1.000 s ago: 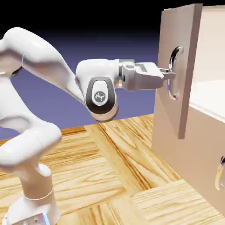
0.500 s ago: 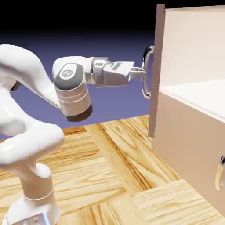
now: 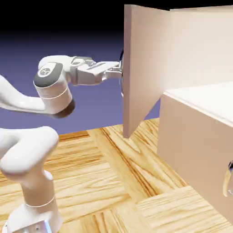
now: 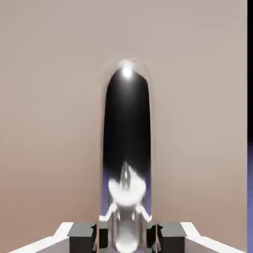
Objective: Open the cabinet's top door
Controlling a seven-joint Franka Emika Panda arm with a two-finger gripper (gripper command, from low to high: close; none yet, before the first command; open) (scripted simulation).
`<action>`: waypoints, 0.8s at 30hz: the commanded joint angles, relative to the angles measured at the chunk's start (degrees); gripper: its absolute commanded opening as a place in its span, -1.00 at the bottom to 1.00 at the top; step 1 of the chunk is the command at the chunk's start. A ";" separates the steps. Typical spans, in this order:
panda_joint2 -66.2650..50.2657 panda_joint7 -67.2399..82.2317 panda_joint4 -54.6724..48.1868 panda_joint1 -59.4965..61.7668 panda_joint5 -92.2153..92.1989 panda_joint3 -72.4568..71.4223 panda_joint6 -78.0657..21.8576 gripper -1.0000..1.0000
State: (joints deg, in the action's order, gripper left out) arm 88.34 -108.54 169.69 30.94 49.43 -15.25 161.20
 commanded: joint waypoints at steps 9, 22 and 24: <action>8.65 1.31 -2.05 -10.52 -9.86 -12.30 -22.48 -1.00; 9.87 1.13 -18.89 -12.05 -23.65 -33.26 -54.86 -1.00; 9.48 1.35 -23.03 -10.15 -25.31 -35.68 -59.61 -1.00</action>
State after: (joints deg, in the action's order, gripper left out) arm 97.83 -107.18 146.65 20.79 24.07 -50.90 101.65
